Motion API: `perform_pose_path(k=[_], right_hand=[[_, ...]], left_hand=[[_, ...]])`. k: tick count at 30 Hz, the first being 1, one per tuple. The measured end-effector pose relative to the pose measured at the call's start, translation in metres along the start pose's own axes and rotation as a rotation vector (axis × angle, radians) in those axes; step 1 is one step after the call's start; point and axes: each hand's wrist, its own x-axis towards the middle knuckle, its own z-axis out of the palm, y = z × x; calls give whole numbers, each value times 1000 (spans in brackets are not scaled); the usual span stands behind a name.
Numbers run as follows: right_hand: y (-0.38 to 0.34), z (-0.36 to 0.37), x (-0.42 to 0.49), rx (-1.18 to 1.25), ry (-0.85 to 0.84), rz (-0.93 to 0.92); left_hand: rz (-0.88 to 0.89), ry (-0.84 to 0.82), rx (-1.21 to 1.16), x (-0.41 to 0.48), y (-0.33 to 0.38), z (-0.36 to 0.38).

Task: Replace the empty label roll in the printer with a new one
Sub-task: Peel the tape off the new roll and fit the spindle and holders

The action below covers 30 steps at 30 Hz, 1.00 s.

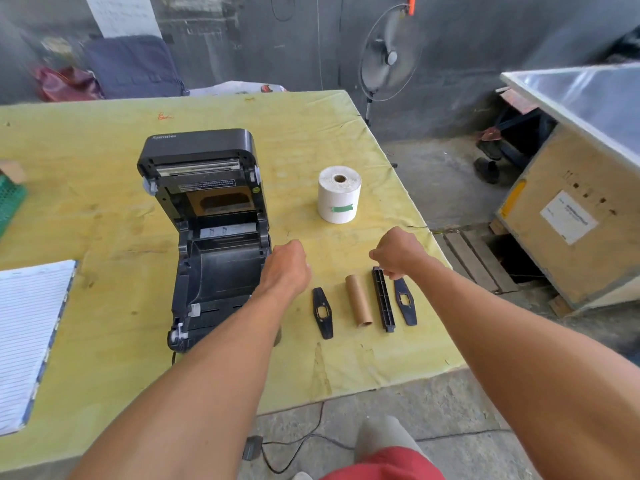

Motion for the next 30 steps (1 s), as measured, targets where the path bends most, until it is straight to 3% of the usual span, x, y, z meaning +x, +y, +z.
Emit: perform_pose_path(k=[14, 30], right_hand=[[-23, -42, 71, 68, 42, -55], [-24, -31, 179, 130, -327, -111]], left_hand=[[154, 108, -53, 98, 56, -29], [220, -201, 282, 198, 89, 1]])
